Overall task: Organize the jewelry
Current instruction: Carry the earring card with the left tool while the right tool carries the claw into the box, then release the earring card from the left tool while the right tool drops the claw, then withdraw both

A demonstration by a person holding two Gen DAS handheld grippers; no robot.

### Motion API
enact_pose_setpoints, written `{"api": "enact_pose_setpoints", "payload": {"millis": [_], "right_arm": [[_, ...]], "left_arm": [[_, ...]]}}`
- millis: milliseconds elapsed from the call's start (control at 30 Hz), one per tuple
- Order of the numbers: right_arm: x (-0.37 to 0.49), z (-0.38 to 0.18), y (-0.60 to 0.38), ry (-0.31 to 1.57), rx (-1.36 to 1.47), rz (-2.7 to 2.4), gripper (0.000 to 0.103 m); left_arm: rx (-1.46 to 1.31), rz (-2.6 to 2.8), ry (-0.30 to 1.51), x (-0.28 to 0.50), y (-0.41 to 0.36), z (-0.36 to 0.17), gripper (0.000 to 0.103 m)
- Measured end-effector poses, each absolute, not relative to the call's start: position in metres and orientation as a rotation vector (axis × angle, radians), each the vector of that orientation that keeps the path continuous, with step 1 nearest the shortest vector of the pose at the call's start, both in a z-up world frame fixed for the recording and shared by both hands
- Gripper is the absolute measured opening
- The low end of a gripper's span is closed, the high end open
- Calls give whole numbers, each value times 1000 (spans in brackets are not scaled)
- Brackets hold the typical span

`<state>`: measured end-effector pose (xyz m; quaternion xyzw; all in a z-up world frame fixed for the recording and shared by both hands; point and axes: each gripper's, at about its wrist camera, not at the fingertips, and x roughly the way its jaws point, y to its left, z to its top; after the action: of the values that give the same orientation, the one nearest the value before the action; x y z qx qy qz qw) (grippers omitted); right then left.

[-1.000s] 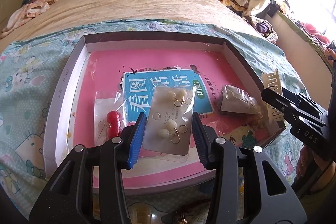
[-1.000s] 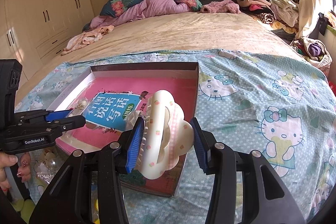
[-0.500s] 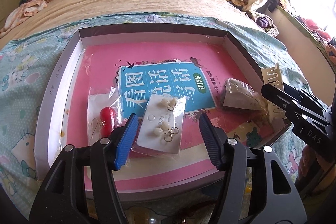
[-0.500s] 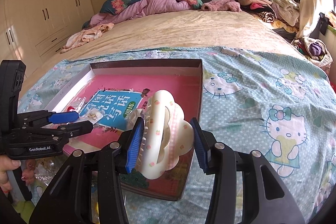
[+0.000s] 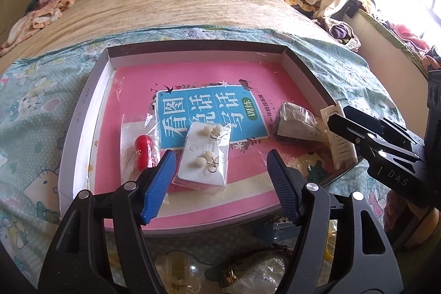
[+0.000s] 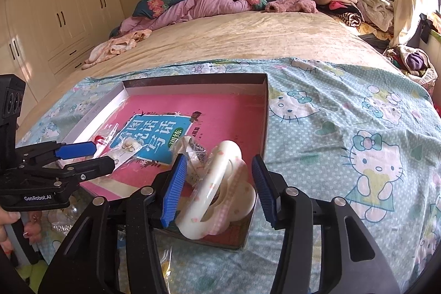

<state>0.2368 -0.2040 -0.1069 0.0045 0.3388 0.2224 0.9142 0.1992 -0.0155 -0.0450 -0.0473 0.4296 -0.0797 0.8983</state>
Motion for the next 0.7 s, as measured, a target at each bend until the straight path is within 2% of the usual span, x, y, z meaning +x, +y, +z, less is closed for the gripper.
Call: {"api": "enact_pose_setpoints", "payload": {"millis": [133,200,267,333,367,467,700], "right_arm": [[231,-101,-208,688,17,450,65],[228,-97,-212,678,32,445,77],[224,-92,-216,665,46,442,83],[221,-89,-220,659,55,439,85],[220,-87,-221,656,58,439,86],[215,-82,-222,646,61,442,87],[205,-69,-222,622,64,461,90]], "left_arm": [[-104,-162,879,194,-16,-40,66],[-109,-158,874,192,-15,-38,70],[-112,-151,866,189,-14,-35,74],[-120,-144,858,186,-11,-32,77],[-124,-140,855,185,-10,-30,83],[-125,-129,838,179,-6,-23,92],[-155,-102,797,166,9,-6,93]]}}
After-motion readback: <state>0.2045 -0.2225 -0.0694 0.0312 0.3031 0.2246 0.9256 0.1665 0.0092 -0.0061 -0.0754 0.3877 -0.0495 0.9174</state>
